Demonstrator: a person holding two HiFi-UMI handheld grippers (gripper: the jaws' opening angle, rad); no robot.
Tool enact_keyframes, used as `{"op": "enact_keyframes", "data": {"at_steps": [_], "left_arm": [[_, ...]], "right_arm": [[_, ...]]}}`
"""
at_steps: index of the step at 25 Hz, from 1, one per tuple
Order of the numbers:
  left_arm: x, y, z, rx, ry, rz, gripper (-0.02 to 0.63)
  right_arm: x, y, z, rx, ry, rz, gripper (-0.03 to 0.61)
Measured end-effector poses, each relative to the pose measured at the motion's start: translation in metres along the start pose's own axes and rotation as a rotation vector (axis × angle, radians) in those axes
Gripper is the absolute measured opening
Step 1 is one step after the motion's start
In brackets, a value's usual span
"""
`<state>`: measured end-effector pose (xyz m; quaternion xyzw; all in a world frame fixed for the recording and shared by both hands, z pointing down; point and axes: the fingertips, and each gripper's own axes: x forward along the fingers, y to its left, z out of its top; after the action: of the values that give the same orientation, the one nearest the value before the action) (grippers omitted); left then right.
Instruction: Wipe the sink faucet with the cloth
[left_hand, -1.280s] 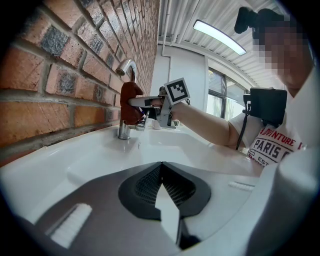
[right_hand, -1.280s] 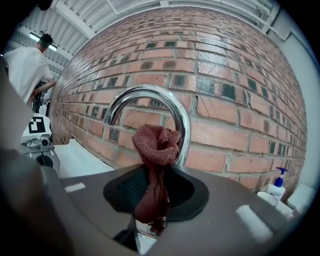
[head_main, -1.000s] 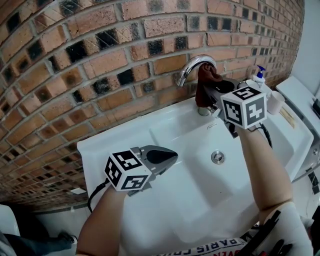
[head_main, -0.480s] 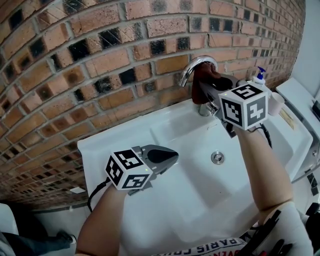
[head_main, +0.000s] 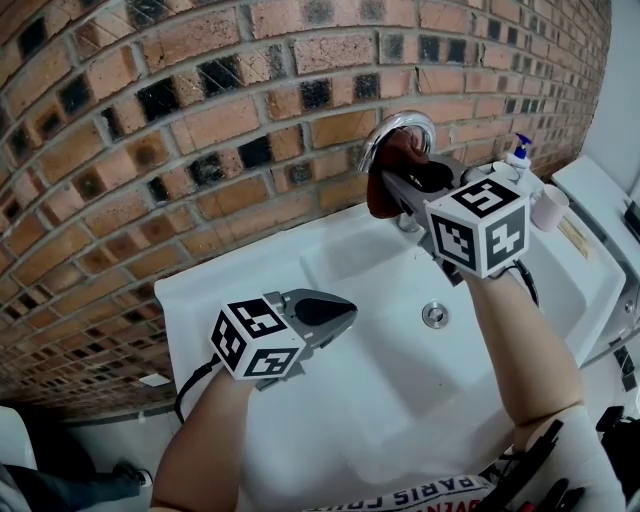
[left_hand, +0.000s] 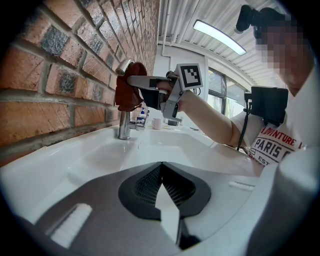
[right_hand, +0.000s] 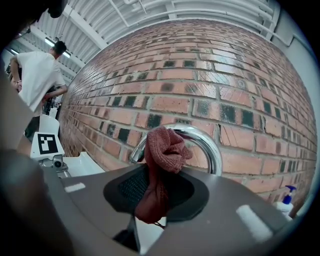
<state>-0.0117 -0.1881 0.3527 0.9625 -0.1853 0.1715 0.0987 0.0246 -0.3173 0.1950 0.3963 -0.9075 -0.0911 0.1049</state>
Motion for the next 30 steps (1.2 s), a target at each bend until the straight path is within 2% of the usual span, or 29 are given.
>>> {"op": "enact_keyframes", "data": {"at_steps": [10,23,26,30], "left_arm": [[0.0,0.0,0.0,0.0,0.001,-0.001,0.0],[0.0,0.0,-0.001,0.0,0.003,-0.002,0.0],[0.001,0.0,-0.001,0.002,0.004,-0.003,0.0],[0.001,-0.001,-0.001,0.001,0.003,-0.003,0.0]], "right_arm": [[0.006,0.017,-0.012,-0.056,0.022,0.018,0.091],[-0.019,0.021,-0.007,-0.056,0.013,0.021,0.091],[-0.033,0.037,-0.005,-0.054,0.004,0.061,0.091],[-0.049,0.077,-0.016,-0.032,0.043,0.17,0.091]]}}
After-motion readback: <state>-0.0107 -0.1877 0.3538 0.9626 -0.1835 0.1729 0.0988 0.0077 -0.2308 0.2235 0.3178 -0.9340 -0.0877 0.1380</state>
